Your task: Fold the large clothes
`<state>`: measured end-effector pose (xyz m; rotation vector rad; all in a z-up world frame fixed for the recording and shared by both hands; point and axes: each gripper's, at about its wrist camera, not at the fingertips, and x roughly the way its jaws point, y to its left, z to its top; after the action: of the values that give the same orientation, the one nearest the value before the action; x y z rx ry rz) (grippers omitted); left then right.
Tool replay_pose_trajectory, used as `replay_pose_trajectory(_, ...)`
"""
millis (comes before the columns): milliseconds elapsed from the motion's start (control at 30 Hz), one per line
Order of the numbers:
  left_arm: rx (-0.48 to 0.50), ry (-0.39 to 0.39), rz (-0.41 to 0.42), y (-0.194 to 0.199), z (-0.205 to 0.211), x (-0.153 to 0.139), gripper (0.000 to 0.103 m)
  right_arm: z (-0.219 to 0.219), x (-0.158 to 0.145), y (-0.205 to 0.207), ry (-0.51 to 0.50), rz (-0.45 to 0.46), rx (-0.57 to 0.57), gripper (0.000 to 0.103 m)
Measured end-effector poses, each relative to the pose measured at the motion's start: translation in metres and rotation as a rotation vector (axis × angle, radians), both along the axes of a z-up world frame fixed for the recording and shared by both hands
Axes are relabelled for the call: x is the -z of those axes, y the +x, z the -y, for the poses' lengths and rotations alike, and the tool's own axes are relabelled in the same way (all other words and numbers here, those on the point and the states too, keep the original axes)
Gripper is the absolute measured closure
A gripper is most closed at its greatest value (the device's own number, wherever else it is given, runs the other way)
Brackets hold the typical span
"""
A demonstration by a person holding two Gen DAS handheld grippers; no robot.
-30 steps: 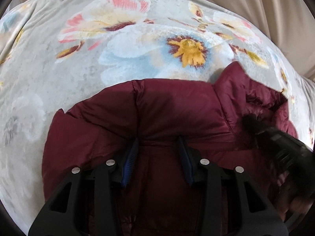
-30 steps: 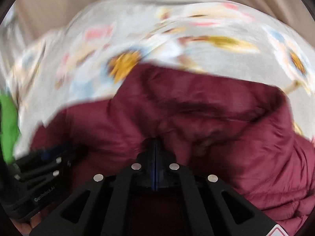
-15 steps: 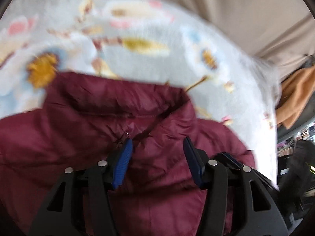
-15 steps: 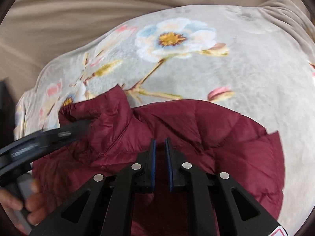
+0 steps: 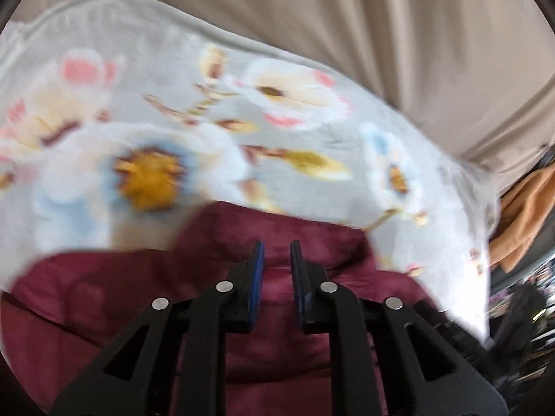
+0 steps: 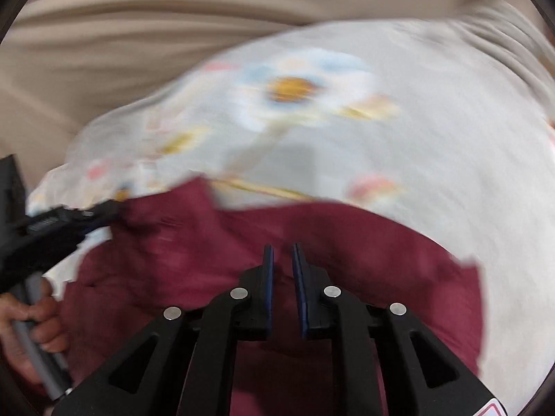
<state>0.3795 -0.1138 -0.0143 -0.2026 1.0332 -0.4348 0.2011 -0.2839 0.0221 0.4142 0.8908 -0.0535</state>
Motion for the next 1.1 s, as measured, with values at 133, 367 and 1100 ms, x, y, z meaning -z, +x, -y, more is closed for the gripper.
replay_pose_trajectory(133, -0.025, 0.095, -0.044, 0.003, -0.027, 0.025, 0.089, -0.041, 0.029, 0.051, -0.014, -0.100, -0.169, 0.101)
replay_pose_trajectory(367, -0.083, 0.009, -0.055, 0.009, -0.055, 0.046, 0.088, 0.020, 0.020, 0.013, 0.022, 0.007, 0.197, 0.094)
replay_pose_trajectory(1100, -0.271, 0.275, -0.247, -0.355, -0.247, 0.015, 0.042, 0.025, 0.031, -0.400, 0.059, -0.272, 0.158, 0.045)
